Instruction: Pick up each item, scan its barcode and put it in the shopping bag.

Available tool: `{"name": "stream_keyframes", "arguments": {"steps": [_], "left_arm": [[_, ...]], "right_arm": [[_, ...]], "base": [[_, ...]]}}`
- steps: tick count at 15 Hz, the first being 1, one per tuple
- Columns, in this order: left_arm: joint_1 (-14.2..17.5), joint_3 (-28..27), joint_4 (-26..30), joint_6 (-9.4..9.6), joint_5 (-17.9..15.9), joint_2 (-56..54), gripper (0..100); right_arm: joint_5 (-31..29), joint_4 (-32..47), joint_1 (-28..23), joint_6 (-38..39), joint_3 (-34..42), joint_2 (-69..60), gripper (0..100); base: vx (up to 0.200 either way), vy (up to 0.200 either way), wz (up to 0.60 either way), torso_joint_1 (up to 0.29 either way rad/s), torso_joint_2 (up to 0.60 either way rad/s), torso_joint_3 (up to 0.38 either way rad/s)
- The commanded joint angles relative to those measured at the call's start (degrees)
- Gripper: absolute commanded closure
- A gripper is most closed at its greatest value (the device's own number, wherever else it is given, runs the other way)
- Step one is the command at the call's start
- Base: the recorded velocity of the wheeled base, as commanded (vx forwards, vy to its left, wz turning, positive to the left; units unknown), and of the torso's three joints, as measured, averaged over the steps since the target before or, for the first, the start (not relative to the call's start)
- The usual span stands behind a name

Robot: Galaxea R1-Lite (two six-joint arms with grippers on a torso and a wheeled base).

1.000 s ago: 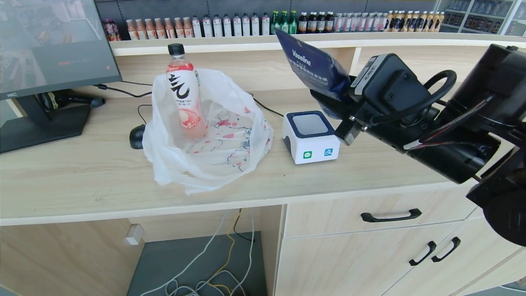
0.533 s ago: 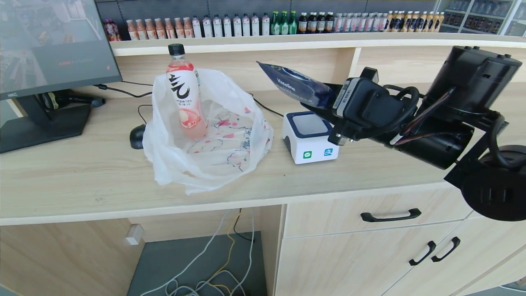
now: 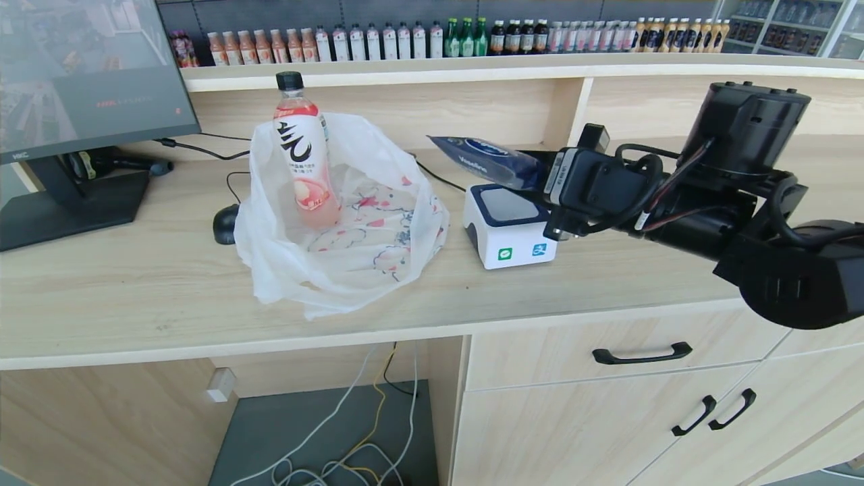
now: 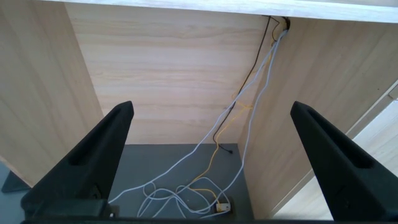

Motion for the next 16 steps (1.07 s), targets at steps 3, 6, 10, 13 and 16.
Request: {"name": "stream_keyframes", "arguments": {"steps": [3, 6, 10, 13, 16], "left_arm": [[-0.02, 0.00, 0.00, -0.01, 0.01, -0.01, 0], [-0.02, 0.00, 0.00, -0.01, 0.01, -0.01, 0], [-0.02, 0.00, 0.00, -0.01, 0.01, -0.01, 0], [-0.02, 0.00, 0.00, -0.01, 0.01, -0.01, 0], [-0.02, 0.00, 0.00, -0.01, 0.01, -0.01, 0]], "right_arm": [[0.94, 4.96, -1.14, -1.10, -7.87, 3.13, 100], [1.20, 6.46, -1.14, -2.33, -8.04, 3.40, 100], [1.29, 9.45, -0.87, -5.23, -7.87, 3.31, 100], [1.29, 11.20, -0.70, -6.55, -7.95, 3.40, 100], [1.38, 11.29, -0.43, -6.55, -8.13, 3.40, 100]], "base": [[0.000, 0.000, 0.00, 0.000, 0.00, 0.000], [0.000, 0.000, 0.00, 0.000, 0.00, 0.000], [0.000, 0.000, 0.00, 0.000, 0.00, 0.000], [0.000, 0.000, 0.00, 0.000, 0.00, 0.000], [0.000, 0.000, 0.00, 0.000, 0.00, 0.000]]}}
